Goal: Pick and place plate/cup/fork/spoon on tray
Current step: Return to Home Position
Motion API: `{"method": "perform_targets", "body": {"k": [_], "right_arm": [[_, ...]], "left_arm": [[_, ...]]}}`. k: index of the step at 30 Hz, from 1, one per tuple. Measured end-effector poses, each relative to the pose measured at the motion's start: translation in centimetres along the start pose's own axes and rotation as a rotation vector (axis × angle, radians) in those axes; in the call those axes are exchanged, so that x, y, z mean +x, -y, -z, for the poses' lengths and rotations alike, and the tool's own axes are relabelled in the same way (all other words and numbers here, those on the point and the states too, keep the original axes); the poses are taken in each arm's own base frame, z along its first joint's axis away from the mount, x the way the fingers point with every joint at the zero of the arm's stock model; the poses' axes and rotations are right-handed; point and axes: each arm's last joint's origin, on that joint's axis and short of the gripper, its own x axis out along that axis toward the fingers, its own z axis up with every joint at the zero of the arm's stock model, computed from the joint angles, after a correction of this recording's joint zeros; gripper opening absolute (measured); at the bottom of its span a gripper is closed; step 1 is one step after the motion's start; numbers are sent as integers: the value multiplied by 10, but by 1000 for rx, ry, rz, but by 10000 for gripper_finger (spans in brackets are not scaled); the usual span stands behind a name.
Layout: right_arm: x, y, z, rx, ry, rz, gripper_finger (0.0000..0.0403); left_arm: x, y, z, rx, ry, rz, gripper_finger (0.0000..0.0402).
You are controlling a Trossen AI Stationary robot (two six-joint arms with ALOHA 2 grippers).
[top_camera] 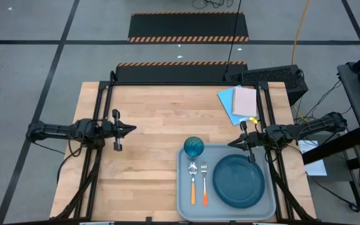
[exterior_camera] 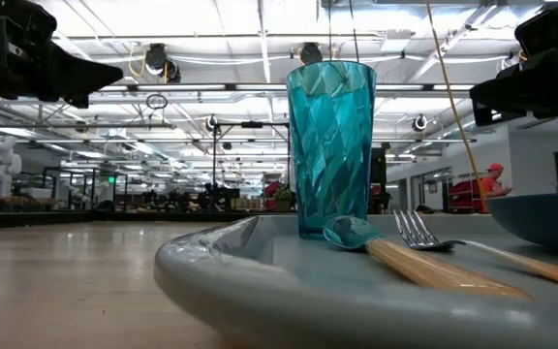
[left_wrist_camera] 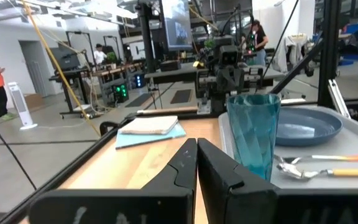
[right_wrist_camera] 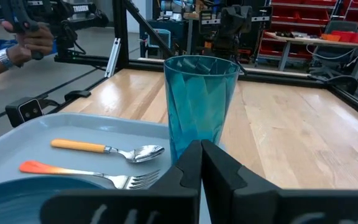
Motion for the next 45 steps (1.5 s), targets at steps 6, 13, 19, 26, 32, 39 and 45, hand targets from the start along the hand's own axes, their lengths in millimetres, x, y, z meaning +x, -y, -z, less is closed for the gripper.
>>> {"method": "perform_targets", "body": {"k": [6,13,19,26,32,39,45], "right_arm": [[0,0,0,-1,0,0,0],[0,0,0,29,1,0,0],[0,0,-1,61,9,0,0],[0,0,-1,52,8,0,0],[-1,0,-2,10,22,-1,0],[-8,0,-9,-27,112,-27,0],[-15,-1,-13,-75,183,-67,0]], "left_arm": [[-3,0,1,-5,-5,15,17],[-3,0,4,4,-32,-8,17],[-3,0,4,3,-35,-9,17],[-3,0,4,-40,-36,-10,17],[-3,-1,4,-19,-35,-25,17],[-3,-1,4,-24,-34,-25,17],[-3,-1,4,-21,-34,-25,17]]}}
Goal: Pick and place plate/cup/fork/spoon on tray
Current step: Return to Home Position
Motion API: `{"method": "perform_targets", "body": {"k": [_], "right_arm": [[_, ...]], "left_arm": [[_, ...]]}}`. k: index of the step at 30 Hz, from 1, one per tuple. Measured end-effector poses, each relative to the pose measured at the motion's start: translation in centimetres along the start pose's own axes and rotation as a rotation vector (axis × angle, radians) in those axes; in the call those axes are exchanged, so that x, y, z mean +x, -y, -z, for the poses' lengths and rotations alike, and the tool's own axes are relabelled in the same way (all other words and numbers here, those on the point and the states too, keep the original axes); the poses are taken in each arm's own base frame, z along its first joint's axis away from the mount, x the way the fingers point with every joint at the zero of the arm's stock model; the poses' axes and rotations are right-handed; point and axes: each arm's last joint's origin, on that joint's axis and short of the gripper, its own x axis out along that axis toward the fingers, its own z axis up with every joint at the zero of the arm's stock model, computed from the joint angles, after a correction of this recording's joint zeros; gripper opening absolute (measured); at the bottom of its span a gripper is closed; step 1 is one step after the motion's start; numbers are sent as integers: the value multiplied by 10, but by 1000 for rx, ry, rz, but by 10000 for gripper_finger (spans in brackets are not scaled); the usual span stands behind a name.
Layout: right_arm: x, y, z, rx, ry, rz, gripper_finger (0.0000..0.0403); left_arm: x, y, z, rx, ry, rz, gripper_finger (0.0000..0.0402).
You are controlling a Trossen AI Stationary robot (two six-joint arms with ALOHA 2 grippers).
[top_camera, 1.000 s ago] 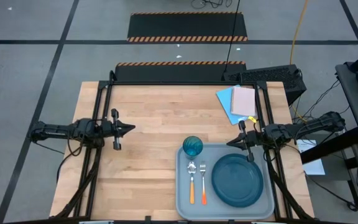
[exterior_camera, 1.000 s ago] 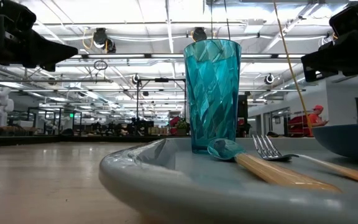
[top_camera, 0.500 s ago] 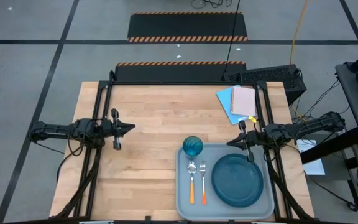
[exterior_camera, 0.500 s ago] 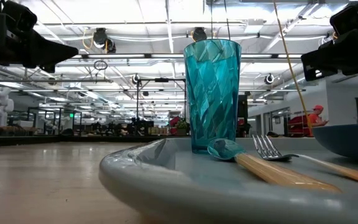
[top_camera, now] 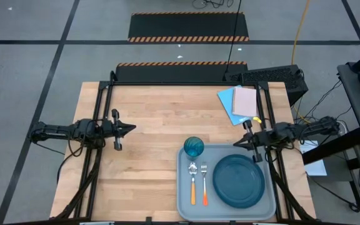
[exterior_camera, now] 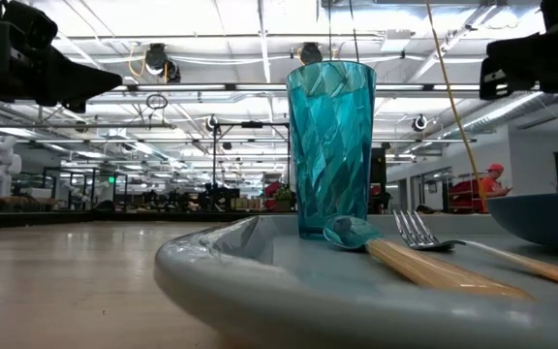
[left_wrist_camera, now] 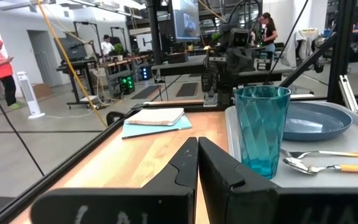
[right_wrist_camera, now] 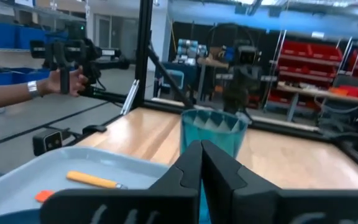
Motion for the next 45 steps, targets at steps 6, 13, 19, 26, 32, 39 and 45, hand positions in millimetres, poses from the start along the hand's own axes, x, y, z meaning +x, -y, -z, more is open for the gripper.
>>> {"method": "perform_targets", "body": {"k": [6,13,19,26,32,39,45], "right_arm": [[-3,0,-3,-33,40,4,0],[-3,0,-3,-22,38,3,0],[-3,-1,4,0,-40,-6,0],[-3,0,6,-4,-52,3,0],[-3,4,5,4,-39,63,0],[-3,5,5,76,-30,72,0],[-3,5,5,36,-31,71,0]], "left_arm": [[0,0,0,0,0,0,17],[0,0,0,2,1,-1,17],[0,0,0,1,1,-1,17],[0,0,0,0,1,-1,17],[0,0,0,-1,1,-1,17],[0,0,0,0,1,-1,17],[0,0,0,-1,1,-1,17]]}}
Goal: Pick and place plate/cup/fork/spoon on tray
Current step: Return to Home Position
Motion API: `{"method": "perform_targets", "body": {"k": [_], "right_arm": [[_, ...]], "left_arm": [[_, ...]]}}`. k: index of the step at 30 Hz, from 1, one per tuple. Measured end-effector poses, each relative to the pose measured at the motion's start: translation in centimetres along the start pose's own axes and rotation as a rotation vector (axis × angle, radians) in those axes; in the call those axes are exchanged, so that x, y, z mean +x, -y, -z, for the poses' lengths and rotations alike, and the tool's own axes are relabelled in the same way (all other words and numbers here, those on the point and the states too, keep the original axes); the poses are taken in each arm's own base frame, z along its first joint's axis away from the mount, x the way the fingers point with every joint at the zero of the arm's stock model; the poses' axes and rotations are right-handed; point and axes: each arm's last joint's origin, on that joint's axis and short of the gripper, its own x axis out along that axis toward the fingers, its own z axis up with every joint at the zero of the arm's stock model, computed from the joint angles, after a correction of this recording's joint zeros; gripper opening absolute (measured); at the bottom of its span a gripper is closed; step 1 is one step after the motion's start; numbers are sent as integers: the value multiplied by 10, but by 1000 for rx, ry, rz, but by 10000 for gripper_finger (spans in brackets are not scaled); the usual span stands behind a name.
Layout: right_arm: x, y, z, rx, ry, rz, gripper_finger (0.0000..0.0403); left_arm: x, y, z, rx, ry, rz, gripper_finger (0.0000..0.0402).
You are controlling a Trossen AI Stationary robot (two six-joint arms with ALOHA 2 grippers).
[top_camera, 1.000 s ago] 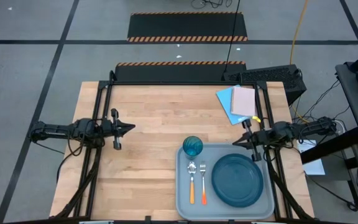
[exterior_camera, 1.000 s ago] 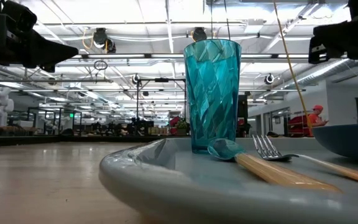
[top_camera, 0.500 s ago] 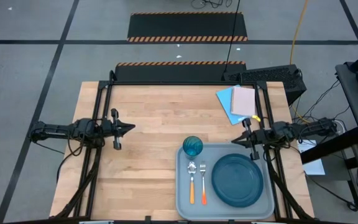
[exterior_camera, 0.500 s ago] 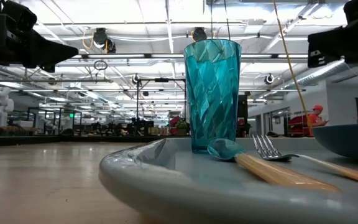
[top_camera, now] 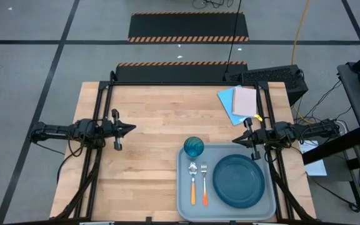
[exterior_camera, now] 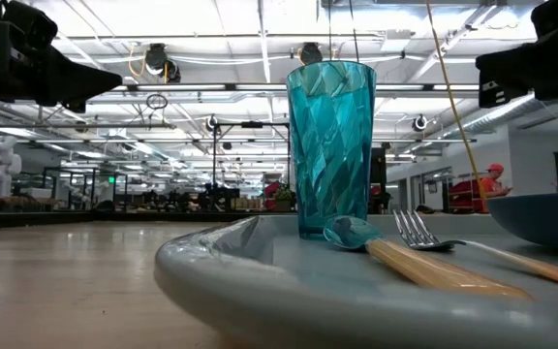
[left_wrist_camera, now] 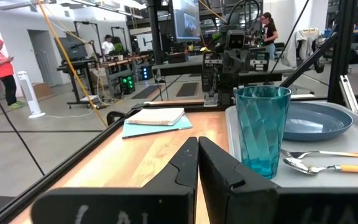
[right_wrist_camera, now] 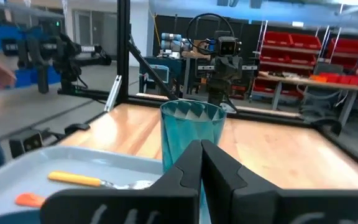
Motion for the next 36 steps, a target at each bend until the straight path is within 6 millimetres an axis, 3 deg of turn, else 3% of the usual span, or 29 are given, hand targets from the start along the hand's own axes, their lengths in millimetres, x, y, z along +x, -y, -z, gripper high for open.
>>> {"method": "perform_targets", "body": {"k": [5,36], "right_arm": [[0,0,0,-88,1,0,0],[0,0,0,-91,2,-1,0]], "left_arm": [[0,0,0,0,0,0,17],[0,0,0,0,0,0,17]]}}
